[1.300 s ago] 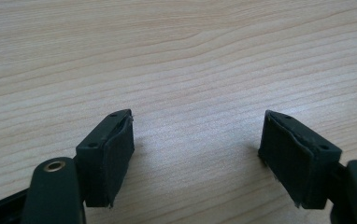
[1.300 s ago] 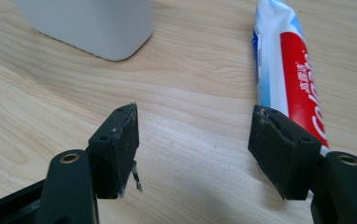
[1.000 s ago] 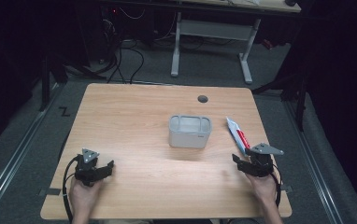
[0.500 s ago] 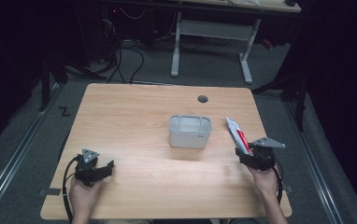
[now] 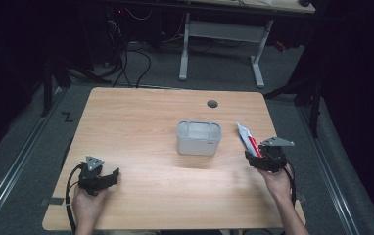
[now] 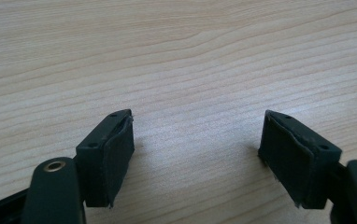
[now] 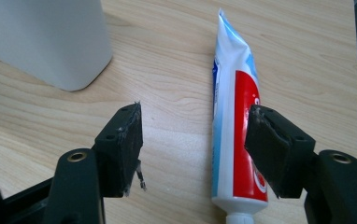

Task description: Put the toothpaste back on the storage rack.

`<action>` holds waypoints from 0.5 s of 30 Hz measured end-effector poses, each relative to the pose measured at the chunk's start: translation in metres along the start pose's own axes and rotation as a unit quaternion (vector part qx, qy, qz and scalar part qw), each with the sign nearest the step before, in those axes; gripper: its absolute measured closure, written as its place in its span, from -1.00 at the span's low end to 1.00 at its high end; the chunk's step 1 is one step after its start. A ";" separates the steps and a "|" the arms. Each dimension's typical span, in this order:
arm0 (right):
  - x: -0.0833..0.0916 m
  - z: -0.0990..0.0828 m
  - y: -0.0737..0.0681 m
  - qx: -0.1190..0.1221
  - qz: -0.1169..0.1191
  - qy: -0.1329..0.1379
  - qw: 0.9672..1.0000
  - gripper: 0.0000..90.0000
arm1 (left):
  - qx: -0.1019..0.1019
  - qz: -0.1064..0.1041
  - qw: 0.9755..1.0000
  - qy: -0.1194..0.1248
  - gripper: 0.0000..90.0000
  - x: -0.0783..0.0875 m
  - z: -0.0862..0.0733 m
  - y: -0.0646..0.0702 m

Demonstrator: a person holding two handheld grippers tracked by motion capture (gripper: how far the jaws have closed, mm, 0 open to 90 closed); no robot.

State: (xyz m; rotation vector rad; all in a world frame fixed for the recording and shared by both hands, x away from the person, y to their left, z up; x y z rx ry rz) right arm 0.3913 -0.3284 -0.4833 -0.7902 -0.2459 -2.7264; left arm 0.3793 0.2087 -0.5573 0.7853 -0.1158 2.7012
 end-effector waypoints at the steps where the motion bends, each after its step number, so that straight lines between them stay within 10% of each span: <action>1: -0.001 0.001 0.001 0.001 -0.001 -0.001 1.000 -0.18 | 0.000 0.000 1.000 0.000 -0.41 0.000 0.000 0.000; 15: -0.013 0.018 0.016 -0.037 0.004 -0.008 0.999 -0.26 | 0.001 0.000 1.000 0.001 -0.41 0.000 0.000 0.000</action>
Point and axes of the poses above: each handheld gripper's, and its own axes: x roughly backward along the jaws, z roughly out of its top, y roughly to its right, the point moved 3 cm from there along -x, roughly forward along the jaws, and after that the axes turned 10 degrees about y, right-handed, at the moved point
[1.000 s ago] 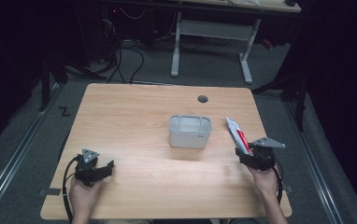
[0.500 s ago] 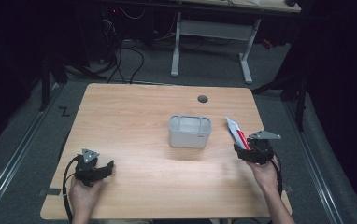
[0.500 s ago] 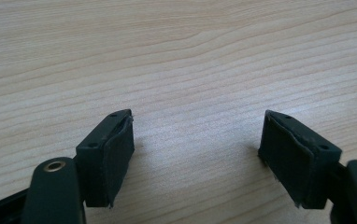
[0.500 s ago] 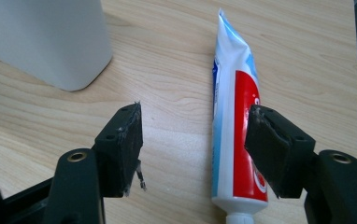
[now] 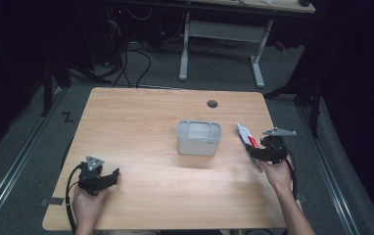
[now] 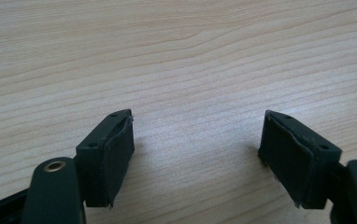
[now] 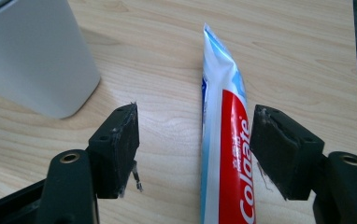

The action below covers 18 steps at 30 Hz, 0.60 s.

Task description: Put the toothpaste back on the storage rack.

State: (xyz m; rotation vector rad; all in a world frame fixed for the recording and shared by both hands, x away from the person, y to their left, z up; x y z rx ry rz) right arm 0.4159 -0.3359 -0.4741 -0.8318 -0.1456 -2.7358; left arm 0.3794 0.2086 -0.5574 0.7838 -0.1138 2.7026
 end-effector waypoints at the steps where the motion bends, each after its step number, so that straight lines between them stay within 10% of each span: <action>1: -0.001 0.002 0.000 0.001 -0.001 -0.003 1.000 -0.27 | 0.000 0.000 1.000 0.000 -0.41 0.000 0.000 0.000; 18: -0.018 0.035 0.004 0.036 -0.015 -0.031 0.999 -0.14 | 0.000 0.000 1.000 0.000 -0.41 0.000 0.000 0.000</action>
Point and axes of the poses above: each handheld gripper's, and its own axes: x roughly backward along the jaws, z roughly out of its top, y roughly to its right, the point moved 3 cm from there along -x, roughly forward along the jaws, and after that the axes turned 10 degrees about y, right-handed, at the moved point
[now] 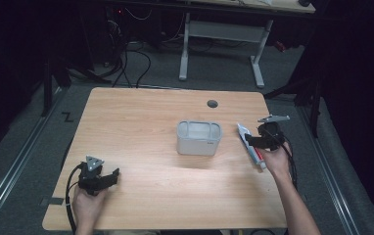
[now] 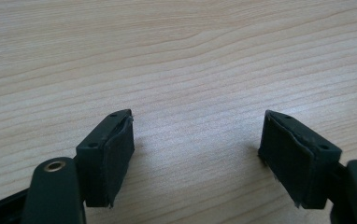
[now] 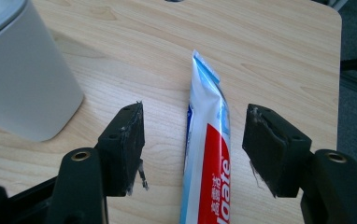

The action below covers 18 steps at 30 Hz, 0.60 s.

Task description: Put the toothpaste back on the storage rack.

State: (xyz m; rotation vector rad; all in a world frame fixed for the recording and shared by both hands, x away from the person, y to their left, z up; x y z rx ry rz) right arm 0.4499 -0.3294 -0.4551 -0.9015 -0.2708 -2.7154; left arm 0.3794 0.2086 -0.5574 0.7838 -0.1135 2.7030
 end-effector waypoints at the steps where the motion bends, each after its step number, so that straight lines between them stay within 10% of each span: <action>1: -0.002 0.002 0.001 -0.002 0.001 -0.003 1.000 -0.14 | 0.000 0.000 1.000 0.000 -0.41 0.000 0.000 0.000; 18: -0.045 0.008 0.012 -0.009 -0.019 -0.071 0.997 -0.13 | 0.001 0.000 1.000 0.000 -0.40 0.000 0.000 0.000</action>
Point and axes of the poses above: each handheld gripper's, and its own axes: x roughly backward along the jaws, z roughly out of its top, y roughly to its right, the point moved 3 cm from there along -x, roughly forward along the jaws, and after that the axes turned 10 degrees about y, right-handed, at the moved point
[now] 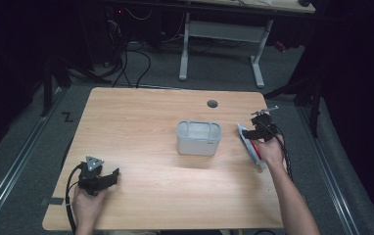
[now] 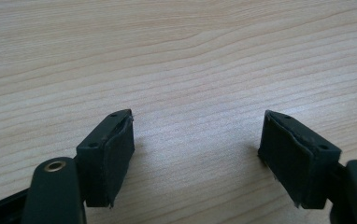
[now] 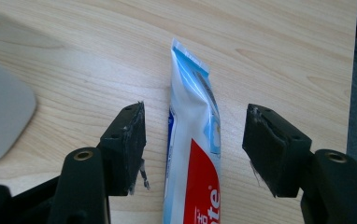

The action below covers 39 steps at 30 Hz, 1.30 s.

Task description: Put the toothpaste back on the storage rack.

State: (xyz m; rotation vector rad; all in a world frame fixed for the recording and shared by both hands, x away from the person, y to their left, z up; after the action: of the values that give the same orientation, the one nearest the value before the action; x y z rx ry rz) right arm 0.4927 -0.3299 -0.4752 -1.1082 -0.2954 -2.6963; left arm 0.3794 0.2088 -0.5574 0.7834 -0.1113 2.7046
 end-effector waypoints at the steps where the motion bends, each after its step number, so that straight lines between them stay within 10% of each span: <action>1: -0.003 0.000 0.000 0.000 -0.002 -0.004 1.000 -0.13 | 0.000 0.001 1.000 0.001 -0.40 0.000 0.000 0.000; 23: -0.049 -0.010 0.009 -0.041 -0.001 -0.074 0.996 -0.03 | 0.001 0.002 1.000 0.000 -0.40 0.000 0.000 0.000; 39: -0.056 -0.006 0.002 -0.009 0.014 -0.126 0.992 0.28 | 0.003 0.001 1.000 0.001 -0.40 0.000 0.000 0.000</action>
State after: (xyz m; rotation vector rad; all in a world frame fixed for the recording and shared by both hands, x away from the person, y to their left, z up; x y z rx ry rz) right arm 0.5283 -0.3263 -0.5189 -1.4493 -0.2936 -2.5377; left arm 0.3796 0.2092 -0.5574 0.7824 -0.1039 2.7091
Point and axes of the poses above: each handheld gripper's, and its own axes: x roughly backward along the jaws, z roughly out of its top, y roughly to its right, the point moved 3 cm from there along -x, roughly forward along the jaws, and after that the axes turned 10 degrees about y, right-handed, at the moved point
